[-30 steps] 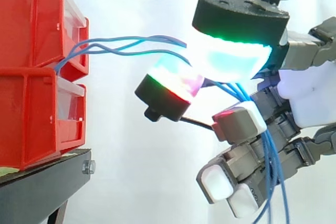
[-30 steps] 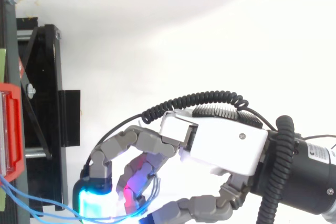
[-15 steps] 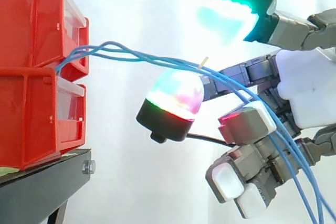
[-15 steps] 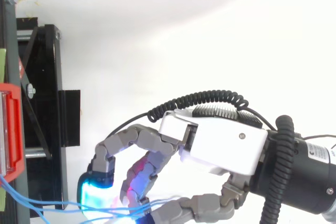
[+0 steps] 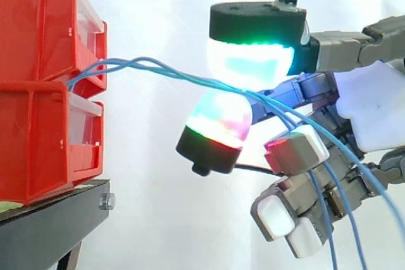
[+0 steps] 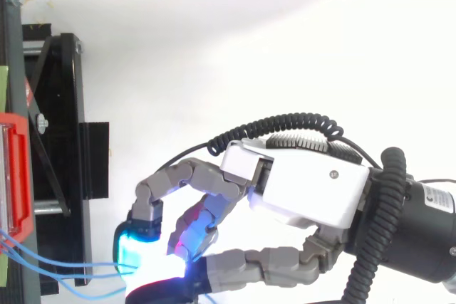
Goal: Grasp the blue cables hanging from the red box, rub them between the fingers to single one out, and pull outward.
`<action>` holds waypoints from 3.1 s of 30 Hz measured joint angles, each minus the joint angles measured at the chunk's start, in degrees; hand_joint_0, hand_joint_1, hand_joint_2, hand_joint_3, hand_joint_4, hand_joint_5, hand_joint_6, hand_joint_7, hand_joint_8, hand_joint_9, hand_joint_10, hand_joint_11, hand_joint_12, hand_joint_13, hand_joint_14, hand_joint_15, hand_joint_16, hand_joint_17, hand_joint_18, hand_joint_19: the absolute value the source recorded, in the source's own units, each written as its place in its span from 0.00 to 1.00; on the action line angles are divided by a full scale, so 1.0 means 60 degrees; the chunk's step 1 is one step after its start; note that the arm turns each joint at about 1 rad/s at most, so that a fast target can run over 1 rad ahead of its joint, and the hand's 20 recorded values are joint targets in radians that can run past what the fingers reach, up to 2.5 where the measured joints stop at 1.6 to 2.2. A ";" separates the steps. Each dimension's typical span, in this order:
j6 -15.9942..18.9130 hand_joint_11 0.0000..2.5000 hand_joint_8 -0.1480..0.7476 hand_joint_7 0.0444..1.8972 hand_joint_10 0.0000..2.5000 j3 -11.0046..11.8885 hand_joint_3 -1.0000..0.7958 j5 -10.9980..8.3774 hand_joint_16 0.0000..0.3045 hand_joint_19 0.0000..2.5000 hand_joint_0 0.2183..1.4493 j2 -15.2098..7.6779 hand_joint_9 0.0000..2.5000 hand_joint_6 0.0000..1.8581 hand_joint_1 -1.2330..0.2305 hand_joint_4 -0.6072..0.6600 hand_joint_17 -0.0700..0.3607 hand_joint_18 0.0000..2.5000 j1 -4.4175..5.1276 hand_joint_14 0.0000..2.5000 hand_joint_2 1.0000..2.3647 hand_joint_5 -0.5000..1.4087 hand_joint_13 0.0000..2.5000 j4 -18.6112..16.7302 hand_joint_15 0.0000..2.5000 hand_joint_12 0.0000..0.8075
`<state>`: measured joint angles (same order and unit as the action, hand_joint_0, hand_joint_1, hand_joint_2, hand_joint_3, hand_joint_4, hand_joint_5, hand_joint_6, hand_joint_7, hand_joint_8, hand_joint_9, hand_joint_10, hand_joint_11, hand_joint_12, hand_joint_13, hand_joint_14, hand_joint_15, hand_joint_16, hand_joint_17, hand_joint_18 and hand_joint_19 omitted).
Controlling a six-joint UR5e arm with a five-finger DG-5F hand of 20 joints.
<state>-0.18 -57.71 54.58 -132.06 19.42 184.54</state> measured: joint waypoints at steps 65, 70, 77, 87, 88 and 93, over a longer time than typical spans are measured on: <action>-0.1097 0.40 0.42 0.51 0.01 0.0222 0.28 -0.0022 0.12 0.21 0.44 0.0364 0.45 0.50 0.24 0.38 0.35 0.30 -0.0143 0.01 0.00 0.17 0.37 0.0322 0.25 0.38; -0.0908 0.40 0.44 0.54 0.01 0.0176 0.33 0.0070 0.12 0.22 0.38 0.0362 0.47 0.50 0.27 0.41 0.35 0.31 -0.0130 0.01 0.01 0.19 0.37 0.0317 0.25 0.39; -0.0442 0.39 0.45 0.54 0.01 -0.0223 0.40 0.0155 0.14 0.22 0.32 0.0362 0.50 0.50 0.31 0.43 0.38 0.32 -0.0055 0.01 0.01 0.20 0.38 0.0299 0.25 0.43; 0.0043 0.35 0.46 0.55 0.01 -0.0318 0.42 0.0150 0.15 0.20 0.31 0.0364 0.49 0.50 0.32 0.44 0.41 0.31 0.0043 0.01 0.01 0.20 0.35 0.0309 0.22 0.46; 0.0048 0.35 0.46 0.54 0.01 -0.0319 0.41 0.0149 0.15 0.20 0.31 0.0365 0.48 0.50 0.33 0.44 0.41 0.30 0.0049 0.01 0.01 0.20 0.34 0.0311 0.22 0.46; 0.0057 0.35 0.47 0.55 0.01 -0.0326 0.41 0.0139 0.16 0.19 0.30 0.0364 0.48 0.49 0.34 0.45 0.42 0.29 0.0070 0.01 0.01 0.20 0.32 0.0322 0.20 0.48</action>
<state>0.17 -59.67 55.41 -129.88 19.84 186.47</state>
